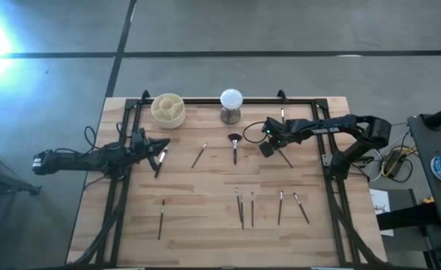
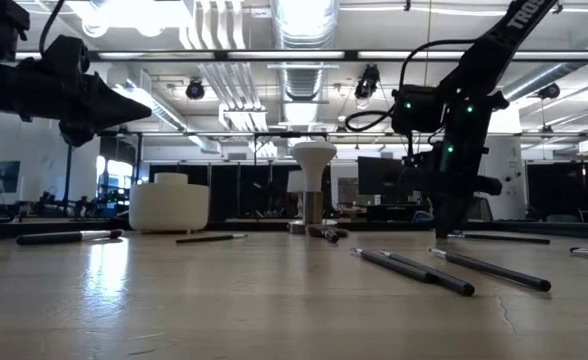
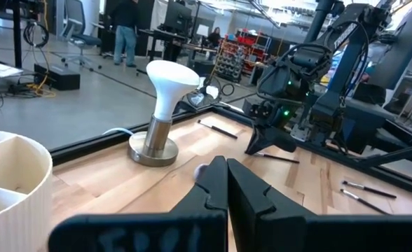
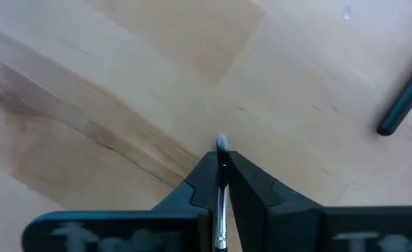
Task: Put items in baskets/containers
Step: Put the eyeshadow brush into the organizer
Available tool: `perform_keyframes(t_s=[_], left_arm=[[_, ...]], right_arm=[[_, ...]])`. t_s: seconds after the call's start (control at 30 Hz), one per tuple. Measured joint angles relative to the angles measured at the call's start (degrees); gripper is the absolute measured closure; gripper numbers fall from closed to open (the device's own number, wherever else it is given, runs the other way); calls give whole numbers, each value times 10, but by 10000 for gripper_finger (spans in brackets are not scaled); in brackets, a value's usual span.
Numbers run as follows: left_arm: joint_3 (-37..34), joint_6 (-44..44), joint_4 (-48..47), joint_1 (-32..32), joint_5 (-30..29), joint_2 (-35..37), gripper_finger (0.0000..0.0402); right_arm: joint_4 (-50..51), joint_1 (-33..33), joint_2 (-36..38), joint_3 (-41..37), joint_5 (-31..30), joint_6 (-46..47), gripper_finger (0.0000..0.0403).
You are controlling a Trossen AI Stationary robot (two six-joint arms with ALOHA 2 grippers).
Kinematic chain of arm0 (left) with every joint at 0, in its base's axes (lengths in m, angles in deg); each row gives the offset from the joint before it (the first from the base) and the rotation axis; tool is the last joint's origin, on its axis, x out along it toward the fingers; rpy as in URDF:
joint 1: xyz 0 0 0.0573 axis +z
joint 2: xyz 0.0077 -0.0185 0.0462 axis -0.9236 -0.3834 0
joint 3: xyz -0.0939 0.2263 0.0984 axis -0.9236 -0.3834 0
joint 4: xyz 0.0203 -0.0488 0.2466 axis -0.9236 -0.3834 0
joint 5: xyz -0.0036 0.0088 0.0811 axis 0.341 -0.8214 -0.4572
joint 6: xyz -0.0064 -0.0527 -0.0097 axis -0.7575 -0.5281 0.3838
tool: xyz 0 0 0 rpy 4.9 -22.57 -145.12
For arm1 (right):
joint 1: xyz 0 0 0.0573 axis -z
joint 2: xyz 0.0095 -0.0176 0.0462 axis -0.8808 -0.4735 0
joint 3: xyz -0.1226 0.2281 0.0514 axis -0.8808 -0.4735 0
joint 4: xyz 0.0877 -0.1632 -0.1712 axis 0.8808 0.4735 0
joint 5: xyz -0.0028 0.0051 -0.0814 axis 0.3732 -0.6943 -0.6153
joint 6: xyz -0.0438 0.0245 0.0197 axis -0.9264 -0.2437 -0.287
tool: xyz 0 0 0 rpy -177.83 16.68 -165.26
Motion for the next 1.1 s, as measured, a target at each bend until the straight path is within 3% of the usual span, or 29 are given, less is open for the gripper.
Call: perform_keyframes(t_s=[0.4, 0.83, 0.93, 1.1], left_arm=[[0, -22, -2, 0, 8, -5, 401], [0, -43, 1, 0, -2, -18, 401], [0, -52, 1, 0, -2, -32, 386], [0, -93, 26, -1, -1, -66, 328]], right_arm=[[-6, -22, 97, -2, 6, -47, 390], [-211, -90, 152, -34, 1, -108, 390], [-276, -108, 150, -48, 1, -130, 390], [-376, -137, 136, -57, 1, -158, 390]])
